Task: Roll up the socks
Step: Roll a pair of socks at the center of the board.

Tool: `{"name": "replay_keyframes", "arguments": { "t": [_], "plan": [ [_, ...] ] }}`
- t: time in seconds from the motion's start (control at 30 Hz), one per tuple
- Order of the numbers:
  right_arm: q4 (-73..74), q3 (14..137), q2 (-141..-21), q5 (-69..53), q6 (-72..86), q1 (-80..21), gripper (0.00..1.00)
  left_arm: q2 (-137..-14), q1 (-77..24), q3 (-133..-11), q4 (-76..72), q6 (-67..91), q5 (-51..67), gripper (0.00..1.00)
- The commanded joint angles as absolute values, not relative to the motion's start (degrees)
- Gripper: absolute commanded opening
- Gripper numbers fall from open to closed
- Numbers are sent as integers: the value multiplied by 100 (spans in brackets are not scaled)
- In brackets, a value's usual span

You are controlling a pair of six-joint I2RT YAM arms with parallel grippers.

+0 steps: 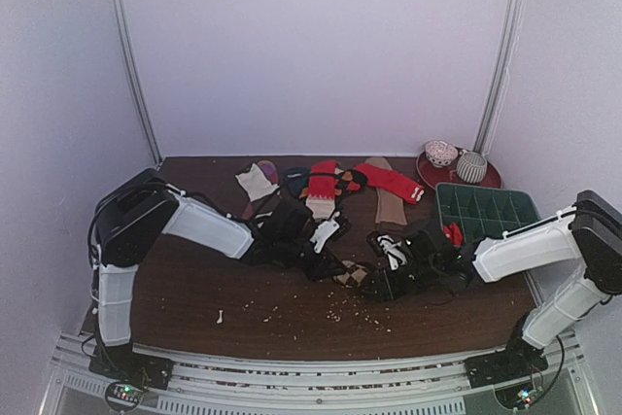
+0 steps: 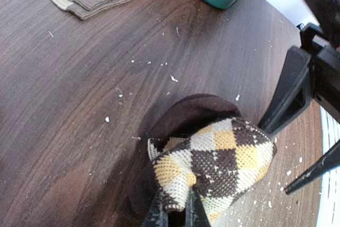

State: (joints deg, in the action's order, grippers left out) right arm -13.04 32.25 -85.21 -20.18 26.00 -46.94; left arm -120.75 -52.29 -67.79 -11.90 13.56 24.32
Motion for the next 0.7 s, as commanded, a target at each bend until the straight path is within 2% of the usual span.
{"name": "replay_keyframes", "arguments": {
  "t": [0.0,0.13,0.27,0.4,0.67],
  "plan": [
    [-1027,3583,-8327,-1264,2624,-4763,48,-12746,-5229,-6434,413,1170,1687,0],
    [-614,3860,-7985,-911,2441,-4774,54,-12748,-5229,-6408,409,1165,1692,0],
    [-179,4305,-8211,-1019,2224,-4764,62,-12741,-5230,-6382,397,1151,1670,0],
    [647,4919,-8875,-1226,2039,-4732,62,-12737,-5229,-6359,379,1160,1681,0],
    [931,5140,-9219,-1450,2074,-4696,59,-12699,-5234,-6337,360,1160,1670,0]
  ]
}}
